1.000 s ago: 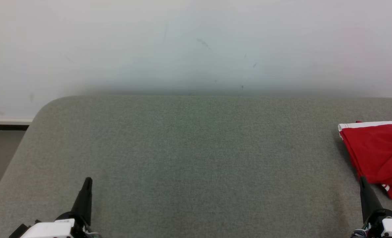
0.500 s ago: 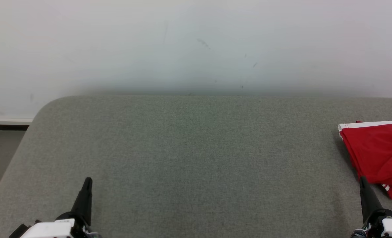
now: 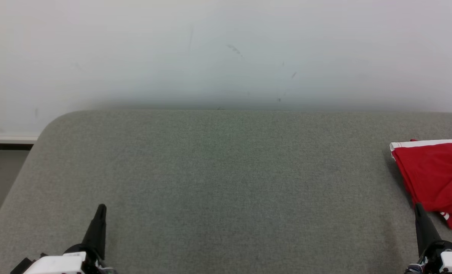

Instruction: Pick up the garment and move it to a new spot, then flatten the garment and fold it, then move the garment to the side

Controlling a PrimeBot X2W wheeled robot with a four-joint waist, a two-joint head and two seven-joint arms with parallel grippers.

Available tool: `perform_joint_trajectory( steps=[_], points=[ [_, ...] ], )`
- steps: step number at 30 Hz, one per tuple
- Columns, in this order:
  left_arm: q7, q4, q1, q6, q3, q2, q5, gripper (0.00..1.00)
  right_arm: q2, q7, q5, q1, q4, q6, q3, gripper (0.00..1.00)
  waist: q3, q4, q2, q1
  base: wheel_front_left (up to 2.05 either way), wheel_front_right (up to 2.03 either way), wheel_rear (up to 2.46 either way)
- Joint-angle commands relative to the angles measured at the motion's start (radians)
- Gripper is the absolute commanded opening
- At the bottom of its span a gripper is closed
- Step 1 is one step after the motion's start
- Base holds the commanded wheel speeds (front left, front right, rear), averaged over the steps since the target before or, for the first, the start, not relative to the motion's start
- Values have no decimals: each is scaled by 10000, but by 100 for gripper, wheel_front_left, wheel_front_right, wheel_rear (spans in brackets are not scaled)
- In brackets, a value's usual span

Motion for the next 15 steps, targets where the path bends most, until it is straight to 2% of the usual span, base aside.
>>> perform_joint_trajectory(
  steps=[1,15],
  points=[
    [45,2,-97,-63,29,49,-118,0,-82,25,23,-126,-43,-21,-36,0,0,0,-1,0,0,0,0],
    [45,2,-96,-63,28,49,-118,0,-81,25,22,-125,-43,-21,-35,0,0,0,-1,0,0,0,0]
  ],
)
